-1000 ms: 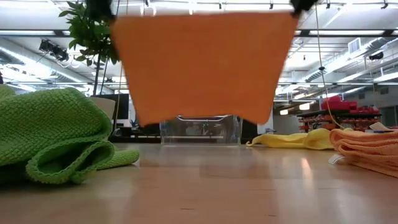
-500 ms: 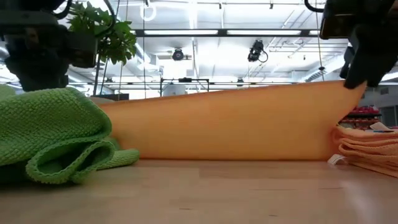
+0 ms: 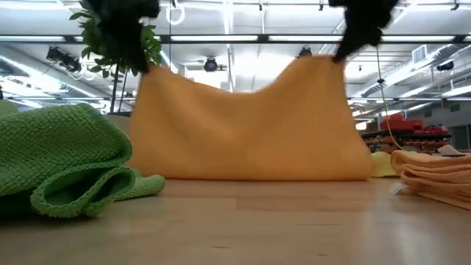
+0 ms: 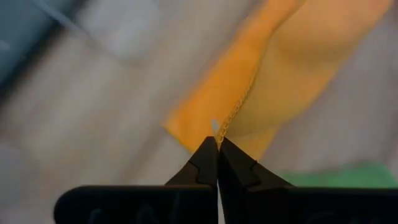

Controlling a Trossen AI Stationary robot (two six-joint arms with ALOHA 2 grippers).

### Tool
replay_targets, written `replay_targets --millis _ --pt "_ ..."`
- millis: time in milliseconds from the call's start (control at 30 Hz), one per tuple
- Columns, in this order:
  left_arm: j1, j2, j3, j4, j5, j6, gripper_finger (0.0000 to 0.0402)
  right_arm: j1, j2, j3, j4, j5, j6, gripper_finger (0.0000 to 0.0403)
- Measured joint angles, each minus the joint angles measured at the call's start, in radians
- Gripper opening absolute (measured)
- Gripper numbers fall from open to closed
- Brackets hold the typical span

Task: Fold microfiber towels
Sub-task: Fold the orange towel on the table

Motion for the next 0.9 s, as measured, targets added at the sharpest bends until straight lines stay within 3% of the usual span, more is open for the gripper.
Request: replay_targets --millis 267,367,467,567,667,900 --pt "0.225 -0.001 0.334 -0.019 0.003 0.334 0.0004 -0.200 -0.001 0.337 -0.076 0.027 -0.377 0.0000" --pt "0.245 -0.002 0.417 -0.056 0.058 0.355 0.0005 -0.205 -0.002 0.399 -0.125 0.009 -0.406 0.0000" --pt "0.225 -0.003 0.425 -0.127 0.128 0.309 0.0004 -0.176 -0.001 0.388 -0.168 -0.051 -0.370 0.0000" --pt "0.153 -0.002 0.328 -0.162 0.163 0.223 0.0004 -0.100 -0.002 0.288 -0.155 -0.079 -0.284 0.0000" --pt "0.038 0.000 0.151 -0.139 0.166 0.104 0.0006 0.009 0.001 0.113 -0.066 -0.082 -0.159 0.0000" --pt "-0.231 0.000 -0.302 0.158 0.170 -0.256 0.0005 0.255 0.001 -0.339 0.400 -0.086 0.253 0.0000"
